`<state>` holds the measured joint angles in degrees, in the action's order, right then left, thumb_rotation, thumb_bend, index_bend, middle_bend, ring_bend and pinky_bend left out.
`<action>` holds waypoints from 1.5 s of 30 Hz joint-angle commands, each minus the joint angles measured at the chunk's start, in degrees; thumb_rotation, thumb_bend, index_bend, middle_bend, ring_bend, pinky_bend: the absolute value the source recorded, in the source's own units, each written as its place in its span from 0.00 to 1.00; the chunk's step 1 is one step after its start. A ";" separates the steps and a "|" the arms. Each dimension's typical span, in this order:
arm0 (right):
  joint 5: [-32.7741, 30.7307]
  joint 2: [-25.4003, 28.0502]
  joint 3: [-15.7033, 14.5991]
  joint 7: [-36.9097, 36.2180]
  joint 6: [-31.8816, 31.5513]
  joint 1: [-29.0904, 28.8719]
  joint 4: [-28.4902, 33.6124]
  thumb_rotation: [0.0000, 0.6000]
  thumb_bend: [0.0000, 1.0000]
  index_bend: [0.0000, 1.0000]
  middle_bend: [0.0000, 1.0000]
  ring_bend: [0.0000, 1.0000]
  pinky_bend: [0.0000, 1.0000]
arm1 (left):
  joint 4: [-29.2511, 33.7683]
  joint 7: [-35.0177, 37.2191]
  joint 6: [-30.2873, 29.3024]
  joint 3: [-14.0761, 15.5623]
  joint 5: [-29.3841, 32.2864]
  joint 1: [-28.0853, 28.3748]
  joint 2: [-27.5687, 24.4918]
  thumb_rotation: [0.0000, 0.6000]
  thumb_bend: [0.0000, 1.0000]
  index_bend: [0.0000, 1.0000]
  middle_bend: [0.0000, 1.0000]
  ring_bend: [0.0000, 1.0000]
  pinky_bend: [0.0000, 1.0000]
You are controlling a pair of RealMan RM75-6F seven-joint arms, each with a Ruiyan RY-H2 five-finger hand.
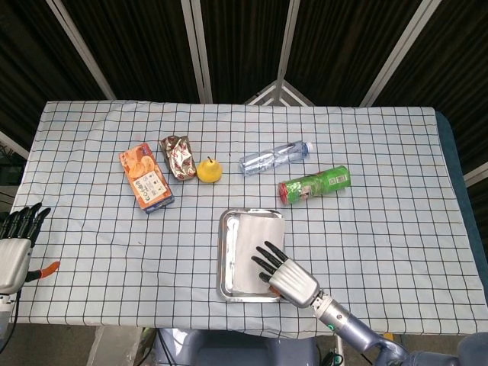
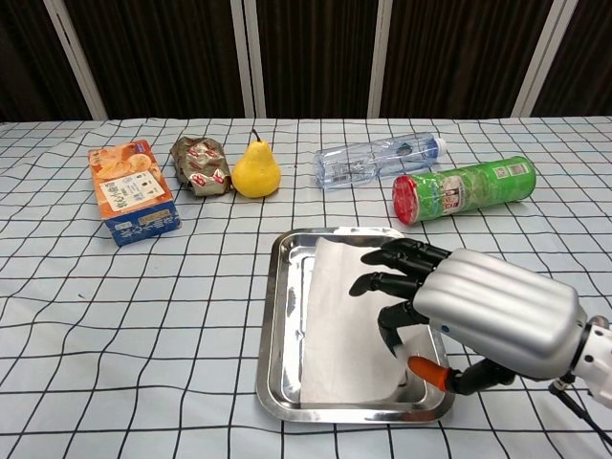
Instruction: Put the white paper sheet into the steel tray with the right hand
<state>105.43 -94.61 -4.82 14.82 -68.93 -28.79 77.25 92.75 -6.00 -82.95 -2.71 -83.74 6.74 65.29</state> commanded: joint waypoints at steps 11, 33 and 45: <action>-1.40 2.54 0.90 6.03 -1.75 1.61 4.07 1.00 0.31 0.00 0.05 0.00 0.00 | -0.03 0.08 0.01 0.04 -0.06 0.01 -0.01 1.00 0.07 0.00 0.00 0.00 0.00; -11.70 12.58 2.57 21.33 9.83 0.24 16.69 1.00 1.00 0.14 0.05 0.00 0.00 | 0.27 -0.17 0.26 0.04 0.13 0.12 0.00 1.00 0.07 0.00 0.00 0.00 0.00; -19.44 5.90 5.20 31.97 15.11 -1.66 13.79 1.00 1.00 0.18 0.05 0.00 0.00 | 0.04 0.32 0.55 0.13 0.03 0.25 -0.10 1.00 0.06 0.00 0.00 0.00 0.00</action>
<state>86.90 -87.97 -0.06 45.92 -54.42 -30.11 91.54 92.80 -5.69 -82.42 -2.59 -83.71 6.99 65.20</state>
